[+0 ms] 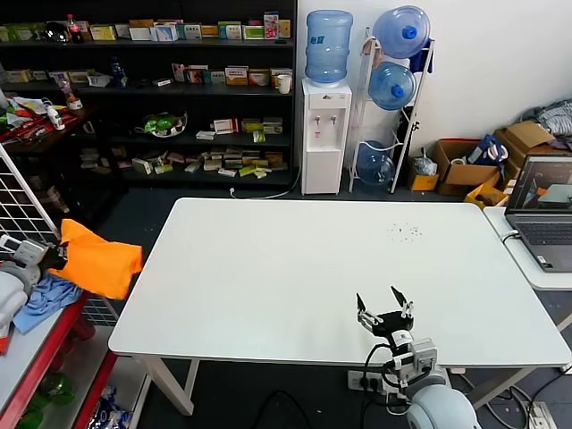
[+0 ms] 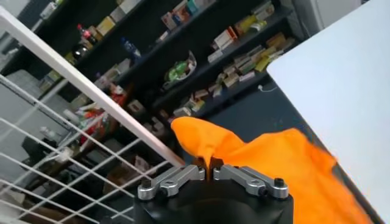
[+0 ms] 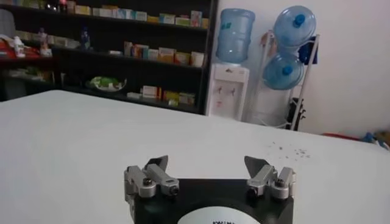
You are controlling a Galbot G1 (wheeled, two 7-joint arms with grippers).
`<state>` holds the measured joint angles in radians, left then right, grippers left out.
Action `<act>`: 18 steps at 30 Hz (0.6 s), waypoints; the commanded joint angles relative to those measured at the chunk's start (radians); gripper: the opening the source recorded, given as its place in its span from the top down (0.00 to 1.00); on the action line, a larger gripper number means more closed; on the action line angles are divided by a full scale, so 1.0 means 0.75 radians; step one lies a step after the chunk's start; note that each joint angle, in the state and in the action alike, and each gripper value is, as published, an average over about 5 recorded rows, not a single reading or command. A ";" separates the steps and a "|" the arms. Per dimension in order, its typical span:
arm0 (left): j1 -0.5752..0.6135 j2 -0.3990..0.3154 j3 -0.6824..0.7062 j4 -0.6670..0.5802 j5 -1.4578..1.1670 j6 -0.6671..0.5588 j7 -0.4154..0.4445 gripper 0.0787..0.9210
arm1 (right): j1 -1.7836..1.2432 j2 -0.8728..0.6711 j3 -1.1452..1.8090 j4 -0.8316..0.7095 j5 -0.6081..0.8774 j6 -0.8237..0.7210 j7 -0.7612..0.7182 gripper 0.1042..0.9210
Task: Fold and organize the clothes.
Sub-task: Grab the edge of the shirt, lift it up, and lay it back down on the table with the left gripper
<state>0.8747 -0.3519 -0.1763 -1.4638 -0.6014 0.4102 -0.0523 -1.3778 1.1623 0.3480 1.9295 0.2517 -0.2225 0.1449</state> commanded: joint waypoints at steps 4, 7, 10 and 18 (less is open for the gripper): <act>0.017 -0.014 0.014 -0.174 -0.156 0.069 -0.096 0.95 | -0.031 0.014 0.002 0.006 -0.021 0.011 -0.004 0.12; 0.032 -0.123 0.021 -0.247 -0.192 0.097 -0.161 0.95 | -0.036 0.015 0.003 0.008 -0.030 0.008 -0.002 0.12; 0.038 -0.207 0.033 -0.325 -0.256 0.127 -0.234 0.95 | -0.038 0.021 0.003 0.012 -0.039 0.003 0.000 0.12; 0.047 -0.332 0.043 -0.534 -0.530 0.172 -0.399 0.95 | -0.048 0.036 0.017 0.004 -0.055 0.002 -0.001 0.12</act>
<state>0.8984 -0.4659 -0.1493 -1.6718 -0.7831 0.5004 -0.2047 -1.4090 1.1828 0.3570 1.9359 0.2183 -0.2206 0.1430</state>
